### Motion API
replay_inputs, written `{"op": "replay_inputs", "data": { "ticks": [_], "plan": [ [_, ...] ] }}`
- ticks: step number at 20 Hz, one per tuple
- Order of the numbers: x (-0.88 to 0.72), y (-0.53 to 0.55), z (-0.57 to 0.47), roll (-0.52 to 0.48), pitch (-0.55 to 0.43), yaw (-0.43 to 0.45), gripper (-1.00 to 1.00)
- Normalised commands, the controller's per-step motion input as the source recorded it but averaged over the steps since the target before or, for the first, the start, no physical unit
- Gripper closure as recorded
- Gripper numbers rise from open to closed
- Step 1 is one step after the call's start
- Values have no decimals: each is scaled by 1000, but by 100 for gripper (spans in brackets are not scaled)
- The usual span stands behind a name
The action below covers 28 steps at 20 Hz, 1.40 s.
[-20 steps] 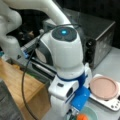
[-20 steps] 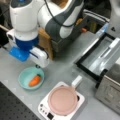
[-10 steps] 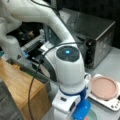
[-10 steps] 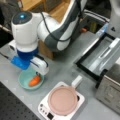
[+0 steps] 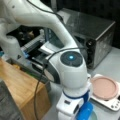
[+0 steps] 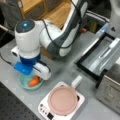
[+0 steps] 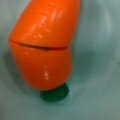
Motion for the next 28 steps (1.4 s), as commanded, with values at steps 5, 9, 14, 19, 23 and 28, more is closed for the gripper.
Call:
{"op": "replay_inputs", "data": {
  "ticks": [5, 9, 14, 19, 23, 28],
  "plan": [
    [221, -179, 17, 190, 8, 77, -100],
    [265, -144, 0, 195, 16, 28, -100],
    [293, -71, -15, 196, 80, 1, -100],
    [332, -12, -18, 125, 67, -60, -100],
    [314, -39, -73, 165, 51, -28, -100],
    [368, -84, -238, 206, 59, 7, -100]
  ]
}}
